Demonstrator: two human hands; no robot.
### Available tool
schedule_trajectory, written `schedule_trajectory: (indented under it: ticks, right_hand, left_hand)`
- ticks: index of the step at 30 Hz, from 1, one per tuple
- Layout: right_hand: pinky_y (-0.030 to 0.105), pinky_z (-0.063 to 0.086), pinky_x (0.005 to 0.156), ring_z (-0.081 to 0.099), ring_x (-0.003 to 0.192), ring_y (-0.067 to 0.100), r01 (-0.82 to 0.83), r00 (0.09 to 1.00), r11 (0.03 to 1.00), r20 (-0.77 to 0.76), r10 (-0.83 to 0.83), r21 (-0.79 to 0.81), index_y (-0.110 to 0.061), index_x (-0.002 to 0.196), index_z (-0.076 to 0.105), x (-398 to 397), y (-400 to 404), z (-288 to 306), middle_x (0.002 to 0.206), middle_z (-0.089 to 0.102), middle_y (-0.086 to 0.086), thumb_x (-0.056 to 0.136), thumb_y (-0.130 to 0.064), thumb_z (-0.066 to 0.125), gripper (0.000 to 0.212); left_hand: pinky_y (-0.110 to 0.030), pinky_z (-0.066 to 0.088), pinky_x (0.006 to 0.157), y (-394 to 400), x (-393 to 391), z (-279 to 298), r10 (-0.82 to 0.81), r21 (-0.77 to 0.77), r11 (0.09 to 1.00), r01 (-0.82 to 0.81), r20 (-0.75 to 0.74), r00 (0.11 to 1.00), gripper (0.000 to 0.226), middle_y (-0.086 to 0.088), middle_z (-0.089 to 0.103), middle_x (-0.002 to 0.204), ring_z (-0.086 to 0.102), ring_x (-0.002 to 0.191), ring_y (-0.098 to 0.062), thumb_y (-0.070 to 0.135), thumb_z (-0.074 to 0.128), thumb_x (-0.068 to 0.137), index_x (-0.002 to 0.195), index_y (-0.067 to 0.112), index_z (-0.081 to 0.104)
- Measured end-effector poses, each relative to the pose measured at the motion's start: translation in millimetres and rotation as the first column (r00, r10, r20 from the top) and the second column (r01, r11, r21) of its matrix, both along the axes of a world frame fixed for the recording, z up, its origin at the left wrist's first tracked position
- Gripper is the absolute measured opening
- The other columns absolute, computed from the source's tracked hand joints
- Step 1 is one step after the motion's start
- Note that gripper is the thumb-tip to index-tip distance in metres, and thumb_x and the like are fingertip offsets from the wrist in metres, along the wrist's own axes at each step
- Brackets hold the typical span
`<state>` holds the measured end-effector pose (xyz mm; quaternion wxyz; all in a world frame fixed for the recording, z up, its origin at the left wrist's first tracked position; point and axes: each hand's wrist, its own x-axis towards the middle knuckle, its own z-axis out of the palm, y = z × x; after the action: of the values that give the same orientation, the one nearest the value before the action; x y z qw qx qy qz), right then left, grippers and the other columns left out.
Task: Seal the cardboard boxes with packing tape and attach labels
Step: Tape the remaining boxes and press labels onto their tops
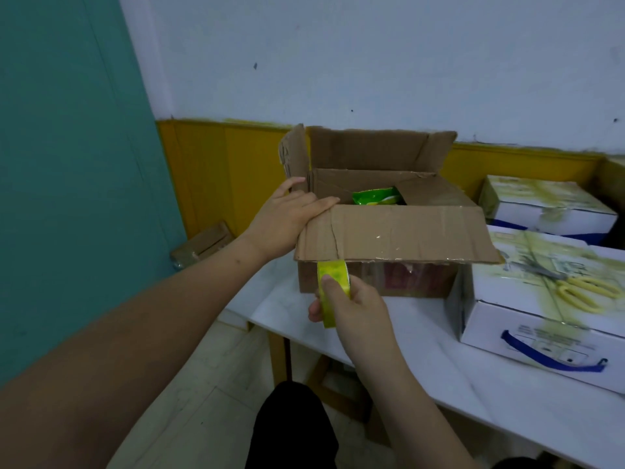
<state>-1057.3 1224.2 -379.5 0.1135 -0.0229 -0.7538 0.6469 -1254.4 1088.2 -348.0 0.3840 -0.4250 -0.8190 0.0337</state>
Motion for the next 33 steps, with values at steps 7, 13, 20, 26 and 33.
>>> schedule_trajectory:
  ticks: [7,13,20,26,33]
  right_hand:
    - [0.034,0.053,0.073,0.066,0.065,0.007,0.045,0.998,0.985,-0.046,-0.038,0.168,-0.013,0.080,0.064,2,8,4,0.065,0.071,-0.005,0.098,-0.027,0.051,0.027]
    - [0.038,0.054,0.076,0.067,0.065,0.009,0.026,1.000,0.993,-0.009,-0.025,0.111,-0.012,0.079,0.065,1,7,-6,0.064,0.072,-0.002,0.098,-0.028,0.052,0.028]
    - [0.039,0.058,0.073,0.070,0.061,0.023,-0.035,0.999,0.987,-0.010,0.034,-0.154,-0.011,0.096,0.066,5,14,-7,0.067,0.071,0.011,0.100,-0.028,0.054,0.021]
    - [0.052,0.060,0.068,0.070,0.064,0.025,-0.032,0.995,0.988,-0.103,0.016,-0.152,-0.024,0.096,0.068,2,22,-11,0.078,0.071,0.004,0.099,-0.024,0.057,0.012]
    - [0.049,0.059,0.078,0.071,0.087,0.021,-0.145,0.947,0.988,-0.298,0.121,-0.061,-0.027,0.113,0.067,-9,35,2,0.098,0.072,-0.001,0.096,-0.037,0.056,0.023]
  left_hand:
    - [-0.046,0.019,0.120,1,2,2,0.037,0.007,0.999,-0.037,0.038,0.999,0.051,0.000,0.061,0.097,0.060,0.096,-0.023,0.020,0.044,0.096,0.146,0.023,0.047]
    - [-0.046,0.014,0.121,0,6,4,0.007,0.006,1.000,-0.008,0.076,0.997,0.060,0.001,0.062,0.103,0.060,0.101,-0.023,0.014,0.054,0.093,0.151,0.024,0.041]
    - [-0.048,0.022,0.122,-5,41,9,-0.189,-0.087,0.978,0.188,-0.001,0.982,0.059,-0.011,0.047,0.152,0.045,0.138,-0.030,0.029,0.052,0.098,0.154,0.015,0.038]
    - [-0.042,0.045,0.108,8,68,-12,-0.397,-0.039,0.918,0.396,-0.114,0.910,0.042,-0.011,0.056,0.144,0.051,0.136,-0.028,0.017,0.065,0.098,0.139,0.007,0.058]
    - [-0.037,0.043,0.112,7,84,41,-0.229,0.011,0.970,0.243,0.377,0.897,0.058,0.005,0.046,0.154,0.042,0.142,-0.010,0.007,0.059,0.091,0.146,0.021,0.052]
